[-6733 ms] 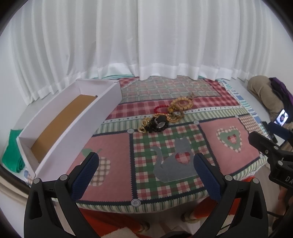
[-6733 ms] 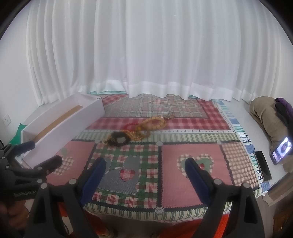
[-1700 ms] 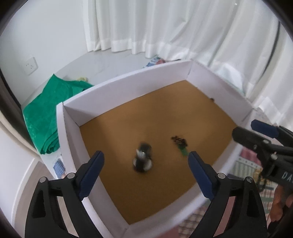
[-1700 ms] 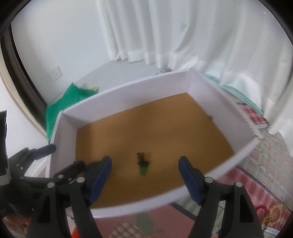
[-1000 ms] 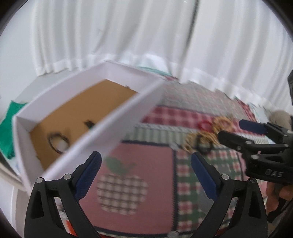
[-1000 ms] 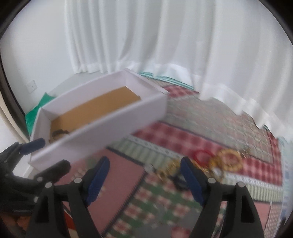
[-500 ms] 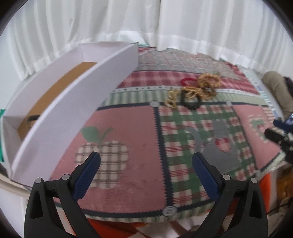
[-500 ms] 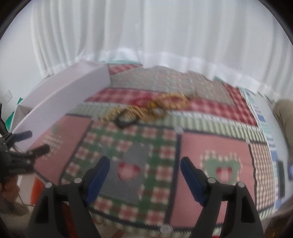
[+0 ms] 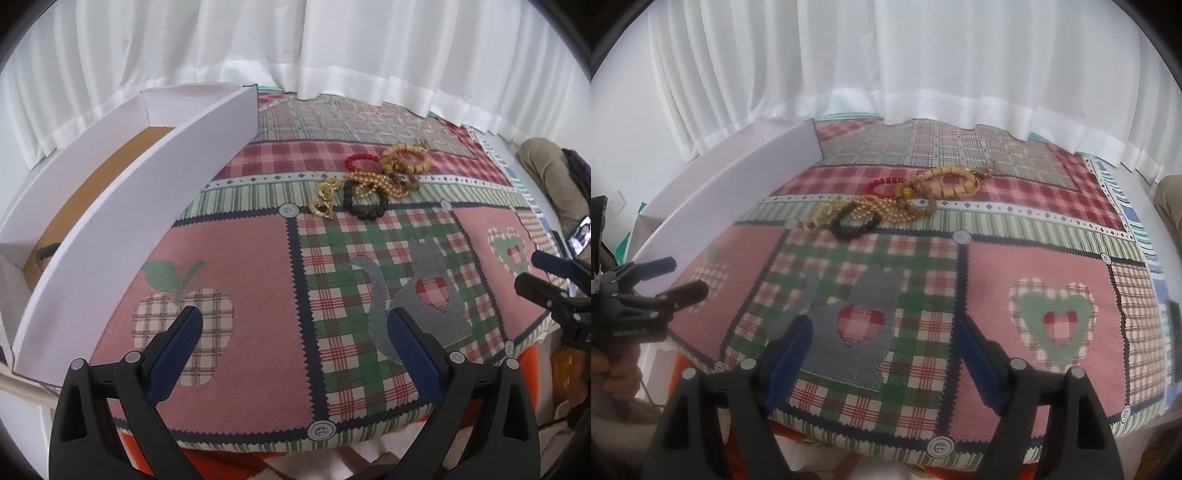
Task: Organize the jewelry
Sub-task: 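Move both tools back over the jewelry pile, then lower the left tool onto the gold earrings and close it, then grasp the gold bead necklace with the right tool beside the left tool, then carry the earrings with the left tool into the box while the right tool carries and releases the necklace, then withdraw both open tools from the box back over the mat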
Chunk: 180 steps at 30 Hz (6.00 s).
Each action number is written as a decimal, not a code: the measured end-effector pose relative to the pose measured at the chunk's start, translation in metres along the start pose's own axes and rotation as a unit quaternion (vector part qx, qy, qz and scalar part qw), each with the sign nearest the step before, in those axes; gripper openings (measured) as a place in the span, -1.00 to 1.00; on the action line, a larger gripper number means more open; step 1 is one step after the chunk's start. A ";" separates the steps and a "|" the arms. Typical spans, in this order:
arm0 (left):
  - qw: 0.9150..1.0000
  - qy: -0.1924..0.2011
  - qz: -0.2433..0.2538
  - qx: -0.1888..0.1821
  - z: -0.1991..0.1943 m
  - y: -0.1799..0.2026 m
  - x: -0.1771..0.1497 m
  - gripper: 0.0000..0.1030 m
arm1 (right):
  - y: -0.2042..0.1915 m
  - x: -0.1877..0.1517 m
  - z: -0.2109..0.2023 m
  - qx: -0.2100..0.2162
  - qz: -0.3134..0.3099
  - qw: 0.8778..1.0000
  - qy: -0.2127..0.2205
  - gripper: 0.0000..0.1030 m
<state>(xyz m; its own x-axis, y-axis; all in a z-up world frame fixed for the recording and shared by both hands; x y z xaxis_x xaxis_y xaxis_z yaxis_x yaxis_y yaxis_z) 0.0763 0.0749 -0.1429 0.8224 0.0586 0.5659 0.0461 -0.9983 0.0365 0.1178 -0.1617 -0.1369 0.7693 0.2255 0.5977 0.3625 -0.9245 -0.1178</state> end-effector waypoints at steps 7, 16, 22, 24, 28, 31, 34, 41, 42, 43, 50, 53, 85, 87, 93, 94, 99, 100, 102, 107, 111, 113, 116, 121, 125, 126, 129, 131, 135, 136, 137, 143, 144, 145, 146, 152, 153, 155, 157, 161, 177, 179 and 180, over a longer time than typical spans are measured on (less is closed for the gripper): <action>1.000 -0.012 -0.009 -0.005 0.012 -0.002 0.004 0.94 | 0.012 -0.003 0.009 0.013 0.021 1.000 -0.013 0.58; 1.000 -0.018 0.009 -0.010 0.031 0.006 0.018 0.94 | 0.024 0.001 0.020 0.022 0.036 0.999 -0.020 0.58; 0.999 -0.025 0.005 -0.027 0.054 0.003 0.041 0.94 | 0.034 0.005 0.026 0.026 0.045 0.998 -0.022 0.58; 0.999 -0.024 0.007 -0.032 0.064 0.004 0.053 0.94 | 0.037 0.004 0.028 0.025 0.050 0.998 -0.023 0.58; 0.999 -0.020 0.014 -0.029 0.092 0.011 0.077 0.91 | 0.041 0.000 0.035 0.027 0.057 0.997 -0.032 0.58; 0.999 -0.026 0.017 -0.025 0.115 0.014 0.089 0.75 | 0.041 -0.004 0.039 0.031 0.061 0.997 -0.038 0.58; 0.999 -0.039 0.021 -0.022 0.139 0.019 0.100 0.65 | 0.040 -0.007 0.042 0.032 0.059 0.997 -0.043 0.58; 0.998 -0.046 0.018 -0.033 0.170 0.025 0.114 0.09 | 0.042 -0.010 0.049 0.037 0.064 0.996 -0.051 0.58; 0.998 -0.051 0.018 -0.033 0.173 0.025 0.115 -0.05 | 0.043 -0.010 0.049 0.037 0.066 0.996 -0.051 0.58; 0.998 -0.051 0.021 -0.028 0.175 0.026 0.116 -0.19 | 0.045 -0.009 0.050 0.036 0.068 0.996 -0.051 0.58; 0.997 -0.053 0.008 -0.053 0.171 0.021 0.116 -0.54 | 0.048 -0.006 0.052 0.035 0.072 0.995 -0.052 0.58; 0.996 -0.047 -0.019 -0.075 0.157 0.012 0.119 -0.55 | 0.045 0.004 0.054 0.046 0.064 0.995 -0.053 0.58; 0.992 -0.007 -0.076 -0.098 0.042 -0.033 0.095 -0.55 | -0.032 0.161 0.130 0.109 -0.118 0.985 -0.056 -0.97; 0.992 -0.007 -0.077 -0.098 0.039 -0.032 0.093 -0.55 | -0.037 0.154 0.147 0.087 -0.142 0.982 -0.088 -0.54; 0.993 -0.016 -0.076 -0.089 0.038 -0.034 0.085 -0.54 | -0.041 0.132 0.205 0.056 -0.181 0.974 -0.128 -0.15; 0.993 -0.017 -0.077 -0.088 0.038 -0.035 0.083 -0.55 | -0.040 0.130 0.212 0.047 -0.188 0.973 -0.128 -0.24; 0.992 -0.021 -0.086 -0.091 0.036 -0.039 0.080 -0.55 | -0.031 0.131 0.198 0.068 -0.154 0.977 -0.131 -0.72; 0.991 -0.020 -0.089 -0.094 0.034 -0.040 0.081 -0.55 | -0.029 0.133 0.191 0.077 -0.146 0.978 -0.127 -0.72; 0.990 -0.017 -0.095 -0.099 0.030 -0.040 0.083 -0.55 | -0.025 0.139 0.170 0.104 -0.120 0.981 -0.114 -0.72; 0.988 -0.007 -0.105 -0.114 0.010 -0.041 0.089 -0.55 | -0.019 0.155 0.124 0.157 -0.069 0.981 -0.090 -0.72; 0.985 -0.001 -0.117 -0.125 -0.008 -0.045 0.096 -0.55 | -0.024 0.169 0.095 0.192 -0.050 0.977 -0.074 -0.72; 0.983 0.001 -0.125 -0.134 -0.018 -0.049 0.100 -0.55 | -0.033 0.175 0.081 0.208 -0.047 0.975 -0.065 -0.72; 0.981 0.008 -0.136 -0.141 -0.036 -0.060 0.107 -0.55 | -0.051 0.185 0.065 0.227 -0.053 0.971 -0.055 -0.72; 0.979 0.042 -0.154 -0.128 -0.079 -0.095 0.121 -0.55 | -0.096 0.209 0.042 0.261 -0.072 0.962 -0.034 -0.72; 0.979 0.077 -0.170 -0.087 -0.111 -0.139 0.132 -0.55 | -0.142 0.236 0.030 0.298 -0.082 0.951 -0.017 -0.72; 0.978 0.083 -0.174 -0.077 -0.115 -0.149 0.134 -0.55 | -0.152 0.241 0.029 0.304 -0.084 0.949 -0.013 -0.72; 0.975 0.097 -0.196 -0.042 -0.121 -0.187 0.135 -0.55 | -0.191 0.260 0.028 0.326 -0.095 0.941 -0.003 -0.72; 0.972 0.102 -0.209 -0.020 -0.118 -0.211 0.135 -0.55 | -0.215 0.269 0.032 0.337 -0.101 0.936 0.002 -0.72; 0.968 0.097 -0.230 0.020 -0.092 -0.258 0.140 -0.55 | -0.261 0.285 0.051 0.347 -0.115 0.931 -0.001 -0.72; 0.968 0.093 -0.232 0.023 -0.084 -0.266 0.141 -0.55 | -0.270 0.287 0.058 0.346 -0.119 0.931 -0.004 -0.72; 0.968 0.086 -0.236 0.027 -0.072 -0.276 0.142 -0.55 | -0.280 0.289 0.066 0.342 -0.120 0.932 -0.006 -0.72; 0.965 0.046 -0.251 0.064 -0.009 -0.315 0.136 -0.55 | -0.317 0.291 0.123 0.305 -0.144 0.941 -0.022 -0.72; 0.963 0.039 -0.258 0.065 0.000 -0.320 0.131 -0.55 | -0.320 0.290 0.134 0.301 -0.143 0.943 -0.026 -0.72; 0.961 0.032 -0.266 0.066 0.009 -0.325 0.128 -0.55 | -0.324 0.288 0.147 0.295 -0.144 0.944 -0.035 -0.72; 0.960 0.027 -0.270 0.066 0.014 -0.326 0.125 -0.54 | -0.325 0.287 0.156 0.287 -0.144 0.946 -0.039 -0.71; 0.956 -0.022 -0.275 0.101 0.048 -0.327 0.099 0.08 | -0.317 0.270 0.207 0.262 -0.105 0.956 -0.083 -0.49; 0.955 -0.020 -0.277 0.100 0.046 -0.326 0.097 0.10 | -0.312 0.269 0.208 0.258 -0.098 0.957 -0.084 -0.26; 0.956 -0.014 -0.278 0.097 0.039 -0.322 0.095 0.18 | -0.299 0.269 0.201 0.255 -0.080 0.961 -0.074 -0.19; 0.957 0.000 -0.273 0.094 0.027 -0.313 0.095 0.30 | -0.285 0.270 0.188 0.244 -0.076 0.965 -0.058 -0.16; 0.965 0.042 -0.243 0.088 -0.005 -0.273 0.097 0.61 | -0.262 0.267 0.152 0.201 -0.102 0.974 -0.009 0.18; 0.995 0.041 -0.092 -0.013 0.009 -0.053 0.069 0.76 | -0.101 0.136 0.063 0.035 -0.105 0.993 0.033 0.26; 0.996 0.025 -0.083 -0.020 0.021 -0.032 0.060 0.76 | -0.081 0.118 0.059 0.024 -0.091 0.995 0.028 0.26; 0.996 0.019 -0.080 -0.024 0.025 -0.025 0.055 0.76 | -0.070 0.107 0.056 0.020 -0.081 0.996 0.025 0.26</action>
<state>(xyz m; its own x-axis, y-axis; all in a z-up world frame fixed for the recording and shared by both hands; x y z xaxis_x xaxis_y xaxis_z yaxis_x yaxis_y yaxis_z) 0.1347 0.1025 -0.1328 0.7844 0.2171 0.5810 0.1465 -0.9751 0.1667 0.2049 -0.0558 -0.1091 0.6726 0.3535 0.6501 0.5003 -0.8645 -0.0475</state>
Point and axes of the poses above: each gripper's, at about its wrist camera, not at the fingertips, and z roughly the way its jaws point, y to its right, x to its top, the point moved 5 cm from there along z, roughly the way its jaws point, and after that the axes turned 2 degrees about z, right-handed, at the moved point
